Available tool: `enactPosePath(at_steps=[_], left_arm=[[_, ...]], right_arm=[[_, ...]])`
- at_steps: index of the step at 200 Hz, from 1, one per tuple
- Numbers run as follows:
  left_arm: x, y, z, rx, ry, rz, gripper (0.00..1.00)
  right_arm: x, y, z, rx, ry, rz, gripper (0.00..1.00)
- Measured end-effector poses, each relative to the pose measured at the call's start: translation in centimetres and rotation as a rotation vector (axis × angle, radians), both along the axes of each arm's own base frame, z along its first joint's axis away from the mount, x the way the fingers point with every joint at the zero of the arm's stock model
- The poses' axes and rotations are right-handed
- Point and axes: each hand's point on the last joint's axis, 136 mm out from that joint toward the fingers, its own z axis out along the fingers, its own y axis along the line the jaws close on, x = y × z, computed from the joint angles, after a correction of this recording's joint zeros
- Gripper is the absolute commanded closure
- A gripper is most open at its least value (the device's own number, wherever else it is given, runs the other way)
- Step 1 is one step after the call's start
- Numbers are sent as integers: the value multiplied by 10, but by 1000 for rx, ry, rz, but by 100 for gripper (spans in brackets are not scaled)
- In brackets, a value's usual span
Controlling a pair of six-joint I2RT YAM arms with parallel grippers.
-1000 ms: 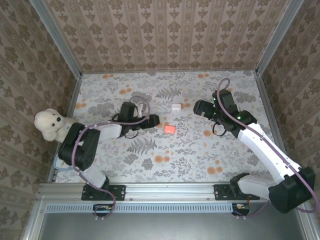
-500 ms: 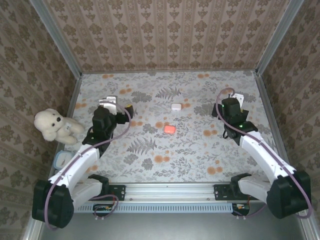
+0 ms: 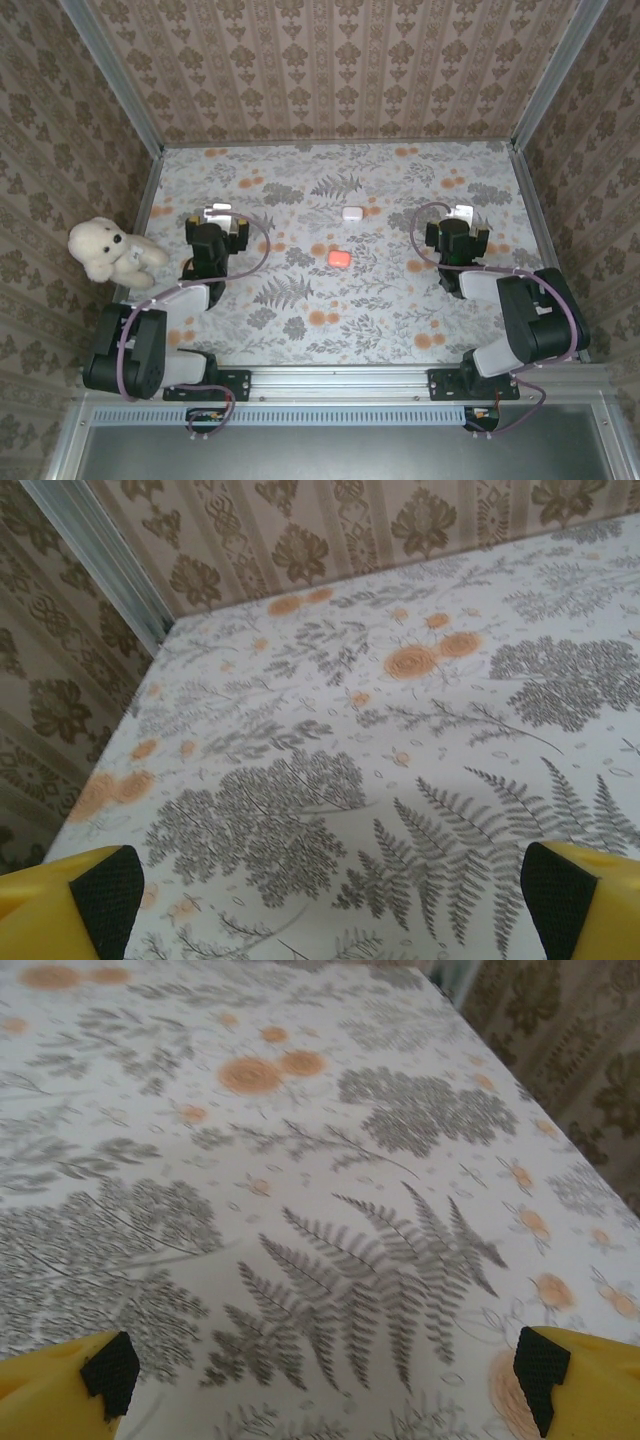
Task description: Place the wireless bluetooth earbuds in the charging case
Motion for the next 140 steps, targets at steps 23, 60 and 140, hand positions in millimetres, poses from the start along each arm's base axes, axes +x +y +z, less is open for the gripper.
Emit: enactPosePath(at_steps=[23, 60, 140], left_arm=[[-1, 8, 2, -2, -34, 14, 0], [-5, 24, -41, -4, 20, 32, 0], [21, 42, -49, -118, 45, 5, 0]], right_arm=[[7, 7, 9, 21, -65, 58, 0], [6, 12, 4, 61, -111, 146, 0], [15, 18, 1, 138, -103, 258, 0]])
